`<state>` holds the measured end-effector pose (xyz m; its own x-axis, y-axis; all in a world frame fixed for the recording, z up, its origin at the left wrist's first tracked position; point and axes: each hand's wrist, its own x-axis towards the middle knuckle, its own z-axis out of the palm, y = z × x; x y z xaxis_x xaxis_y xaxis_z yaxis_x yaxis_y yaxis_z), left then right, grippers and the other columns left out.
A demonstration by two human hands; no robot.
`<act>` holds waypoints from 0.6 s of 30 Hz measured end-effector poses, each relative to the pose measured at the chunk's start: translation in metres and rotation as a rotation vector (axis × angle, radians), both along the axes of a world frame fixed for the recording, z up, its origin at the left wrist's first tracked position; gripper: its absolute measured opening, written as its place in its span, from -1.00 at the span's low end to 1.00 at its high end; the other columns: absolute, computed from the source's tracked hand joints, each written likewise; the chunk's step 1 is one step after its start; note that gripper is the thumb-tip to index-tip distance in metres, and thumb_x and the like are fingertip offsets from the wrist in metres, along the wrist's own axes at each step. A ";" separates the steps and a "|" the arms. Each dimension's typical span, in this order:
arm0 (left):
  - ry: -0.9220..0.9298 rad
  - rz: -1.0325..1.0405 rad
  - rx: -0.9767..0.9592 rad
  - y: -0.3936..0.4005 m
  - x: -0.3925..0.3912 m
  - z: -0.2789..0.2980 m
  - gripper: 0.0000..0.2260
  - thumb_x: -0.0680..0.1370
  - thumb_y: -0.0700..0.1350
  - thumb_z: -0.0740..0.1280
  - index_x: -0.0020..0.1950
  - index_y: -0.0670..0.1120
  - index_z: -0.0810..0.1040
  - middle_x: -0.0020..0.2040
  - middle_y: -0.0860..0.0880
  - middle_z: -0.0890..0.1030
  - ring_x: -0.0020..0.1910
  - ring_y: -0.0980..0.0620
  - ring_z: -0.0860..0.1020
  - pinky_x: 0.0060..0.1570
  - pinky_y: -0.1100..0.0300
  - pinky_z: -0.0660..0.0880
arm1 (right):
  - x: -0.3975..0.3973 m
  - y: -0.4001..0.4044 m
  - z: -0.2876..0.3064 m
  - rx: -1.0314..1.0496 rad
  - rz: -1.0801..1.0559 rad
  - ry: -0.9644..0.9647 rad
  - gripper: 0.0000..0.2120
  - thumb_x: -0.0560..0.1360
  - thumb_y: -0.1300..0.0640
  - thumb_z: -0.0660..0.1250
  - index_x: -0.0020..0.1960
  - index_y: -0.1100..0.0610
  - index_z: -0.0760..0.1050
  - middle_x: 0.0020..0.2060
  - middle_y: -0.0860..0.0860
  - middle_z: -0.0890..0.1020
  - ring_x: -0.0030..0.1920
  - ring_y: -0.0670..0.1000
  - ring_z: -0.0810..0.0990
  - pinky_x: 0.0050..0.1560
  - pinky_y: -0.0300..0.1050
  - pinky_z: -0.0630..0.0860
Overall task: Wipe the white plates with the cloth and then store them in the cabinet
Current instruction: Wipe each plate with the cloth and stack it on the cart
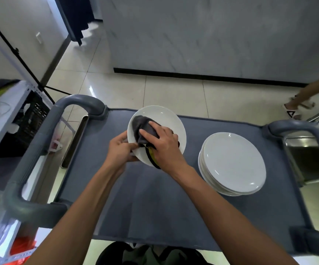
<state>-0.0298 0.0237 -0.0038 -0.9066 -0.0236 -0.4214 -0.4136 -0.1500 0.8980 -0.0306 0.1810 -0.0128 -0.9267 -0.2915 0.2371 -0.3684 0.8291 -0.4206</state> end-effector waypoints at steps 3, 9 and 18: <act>0.058 -0.003 0.015 0.015 -0.005 0.017 -0.58 0.49 -0.43 0.30 0.08 0.05 0.71 0.00 -0.11 0.73 -0.10 -0.17 0.71 -0.25 -0.04 0.64 | -0.011 0.015 0.020 0.021 -0.014 0.054 -0.52 0.49 0.26 0.37 0.38 -0.04 0.53 0.42 0.13 0.46 0.28 0.23 0.47 0.06 0.17 0.43; 0.113 -0.049 0.025 0.049 -0.011 0.043 -0.59 0.51 -0.43 0.31 0.11 0.04 0.69 -0.03 -0.11 0.73 -0.11 -0.14 0.71 -0.25 -0.04 0.65 | -0.024 0.056 0.057 0.078 -0.077 0.129 -0.54 0.54 0.23 0.29 0.41 -0.05 0.48 0.46 0.10 0.40 0.33 0.20 0.41 0.12 0.17 0.38; 0.151 -0.034 0.086 0.109 -0.005 0.053 -0.60 0.50 -0.42 0.31 0.12 0.04 0.67 -0.08 -0.07 0.74 -0.21 -0.06 0.69 -0.30 0.01 0.62 | -0.028 0.138 0.081 0.120 -0.237 0.130 -0.49 0.53 0.22 0.28 0.44 -0.11 0.43 0.49 0.03 0.36 0.37 0.15 0.34 0.20 0.15 0.34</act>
<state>-0.0344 0.1326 0.0491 -0.9594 0.0383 -0.2795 -0.2810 -0.2171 0.9348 -0.0585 0.3187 0.0687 -0.9365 -0.1039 0.3349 -0.2029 0.9395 -0.2761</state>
